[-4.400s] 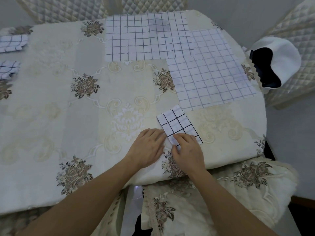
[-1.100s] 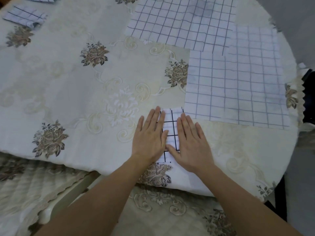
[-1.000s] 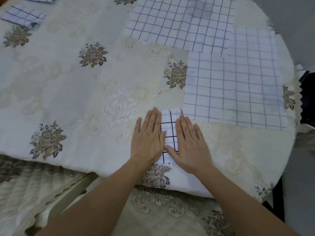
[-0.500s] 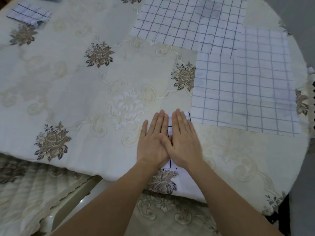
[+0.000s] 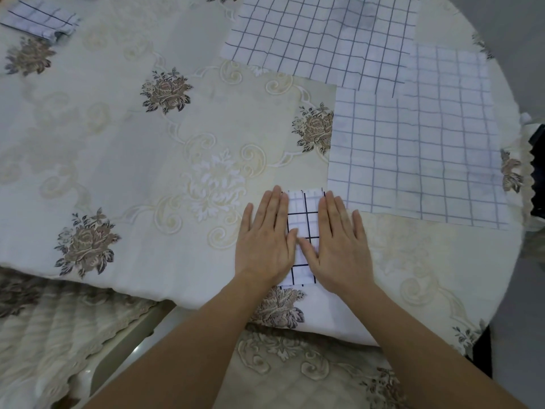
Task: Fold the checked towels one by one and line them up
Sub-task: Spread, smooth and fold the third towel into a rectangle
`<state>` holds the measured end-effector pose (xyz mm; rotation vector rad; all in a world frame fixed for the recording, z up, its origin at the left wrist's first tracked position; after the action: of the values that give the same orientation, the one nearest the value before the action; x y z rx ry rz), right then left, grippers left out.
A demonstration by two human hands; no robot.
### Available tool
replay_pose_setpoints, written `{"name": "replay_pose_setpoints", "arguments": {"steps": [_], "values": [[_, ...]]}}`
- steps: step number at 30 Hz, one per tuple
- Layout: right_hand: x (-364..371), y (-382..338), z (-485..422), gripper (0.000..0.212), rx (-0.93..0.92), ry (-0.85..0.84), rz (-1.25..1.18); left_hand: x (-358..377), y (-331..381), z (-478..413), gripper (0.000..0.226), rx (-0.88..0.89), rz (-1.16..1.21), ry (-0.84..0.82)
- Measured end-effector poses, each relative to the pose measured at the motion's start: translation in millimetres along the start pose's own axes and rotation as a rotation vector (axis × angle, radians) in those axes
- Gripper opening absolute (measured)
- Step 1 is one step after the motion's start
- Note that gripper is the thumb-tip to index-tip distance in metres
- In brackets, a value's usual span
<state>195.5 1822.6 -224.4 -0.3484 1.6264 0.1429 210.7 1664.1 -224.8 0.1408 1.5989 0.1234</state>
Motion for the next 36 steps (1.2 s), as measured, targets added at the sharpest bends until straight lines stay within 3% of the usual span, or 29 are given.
{"name": "replay_pose_setpoints", "arguments": {"steps": [6, 11, 16, 21, 26, 30, 36], "values": [[-3.0, 4.4, 6.3, 0.088, -0.022, -0.051, 0.035, -5.5, 1.2, 3.4, 0.069, -0.034, -0.021, -0.022], [-0.8, 6.2, 6.6, 0.084, -0.012, -0.055, 0.016, -4.5, -2.7, 31.0, 0.073, 0.141, -0.063, -0.064], [-1.7, 5.6, 5.6, 0.085, -0.003, -0.065, -0.004, -4.3, -6.7, 31.4, 0.077, 0.164, -0.111, -0.112], [-17.3, 5.6, -1.2, 0.086, 0.006, -0.188, -0.075, -19.0, -6.7, 26.5, 0.075, 0.167, -0.076, -0.204], [-50.0, 10.9, -0.2, 0.055, 0.376, -0.030, -0.316, -42.0, -10.6, 39.0, 0.066, 0.027, 0.021, -0.163], [-48.8, 6.8, -5.7, 0.043, 0.643, -0.129, -0.511, -42.3, -13.4, 47.8, 0.064, 0.053, -0.023, -0.187], [-47.8, 7.9, -15.9, 0.029, 0.807, -0.179, -0.646, -41.4, -14.8, 47.3, 0.072, 0.085, -0.069, -0.218]]}}
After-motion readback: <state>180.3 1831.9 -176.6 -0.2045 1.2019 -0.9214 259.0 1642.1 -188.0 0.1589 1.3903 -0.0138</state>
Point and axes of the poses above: each hand's wrist, its own z-axis away from the middle knuckle, its own x-axis out of the palm, y = z × x, the point moved 2 cm from there along -z, towards the middle knuckle, and after that the axes turned 8 degrees about y, right-handed, at the moved point
